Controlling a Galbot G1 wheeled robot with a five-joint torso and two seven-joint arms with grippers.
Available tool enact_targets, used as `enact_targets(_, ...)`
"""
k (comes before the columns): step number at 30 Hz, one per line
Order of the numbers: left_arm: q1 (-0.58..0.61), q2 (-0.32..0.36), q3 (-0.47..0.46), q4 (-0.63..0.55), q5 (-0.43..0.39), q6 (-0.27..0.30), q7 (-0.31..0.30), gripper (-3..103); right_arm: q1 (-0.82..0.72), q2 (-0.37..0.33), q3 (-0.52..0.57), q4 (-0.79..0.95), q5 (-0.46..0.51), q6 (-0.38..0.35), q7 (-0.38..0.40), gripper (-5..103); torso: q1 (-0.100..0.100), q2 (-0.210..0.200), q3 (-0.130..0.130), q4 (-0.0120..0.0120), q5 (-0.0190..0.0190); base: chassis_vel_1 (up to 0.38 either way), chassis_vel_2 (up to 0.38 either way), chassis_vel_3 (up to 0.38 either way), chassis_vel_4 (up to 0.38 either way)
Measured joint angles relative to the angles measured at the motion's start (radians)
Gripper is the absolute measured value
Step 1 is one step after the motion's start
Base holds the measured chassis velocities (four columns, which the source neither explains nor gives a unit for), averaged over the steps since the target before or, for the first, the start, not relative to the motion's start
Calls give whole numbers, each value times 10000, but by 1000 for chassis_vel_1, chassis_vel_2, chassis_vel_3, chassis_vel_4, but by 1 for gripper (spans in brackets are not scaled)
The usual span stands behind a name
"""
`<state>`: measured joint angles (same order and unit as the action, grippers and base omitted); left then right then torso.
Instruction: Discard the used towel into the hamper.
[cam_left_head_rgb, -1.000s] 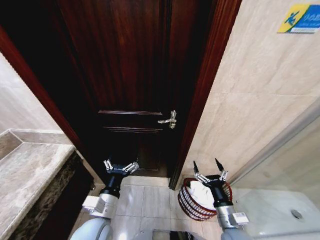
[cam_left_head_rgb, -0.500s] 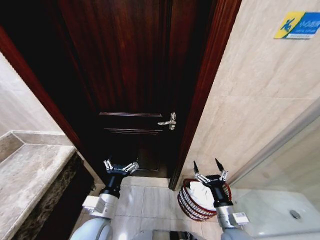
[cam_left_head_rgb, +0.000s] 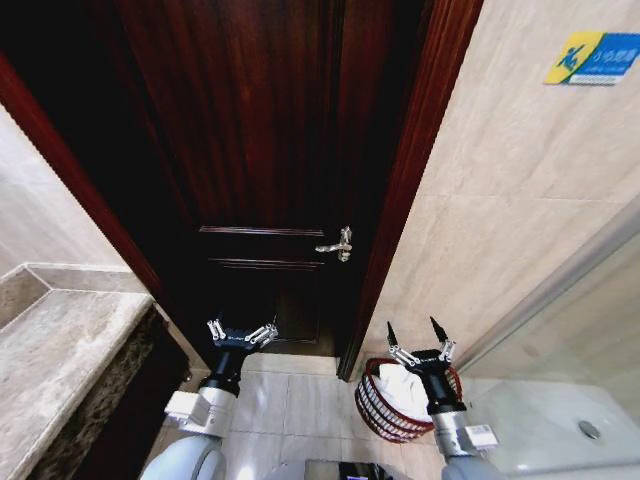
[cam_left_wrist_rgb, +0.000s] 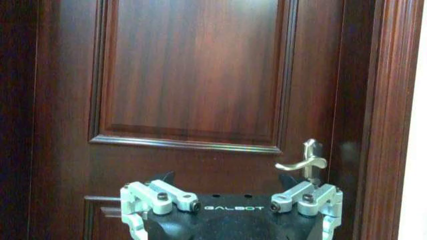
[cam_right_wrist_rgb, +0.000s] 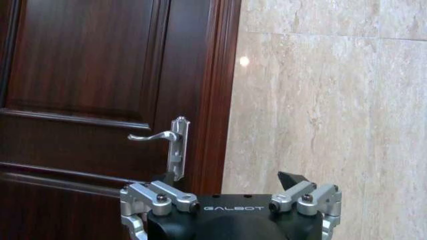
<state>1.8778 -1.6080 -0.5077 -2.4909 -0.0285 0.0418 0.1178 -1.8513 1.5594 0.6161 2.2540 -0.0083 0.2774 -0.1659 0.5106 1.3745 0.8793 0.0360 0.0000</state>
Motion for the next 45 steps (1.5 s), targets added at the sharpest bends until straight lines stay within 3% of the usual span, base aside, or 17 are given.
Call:
enact_targets(7, 0, 0, 0, 0, 0, 0, 0, 100, 0, 0, 0, 0, 0, -2, 0, 100, 75, 175, 100, 0, 0, 0, 0, 0, 0)
enact_targets(45, 0, 1, -1, 0, 0, 0, 0, 100, 1, 2, -1, 0, 1, -2, 1, 100, 53, 126, 75, 1, -5, -48, -46, 46, 39)
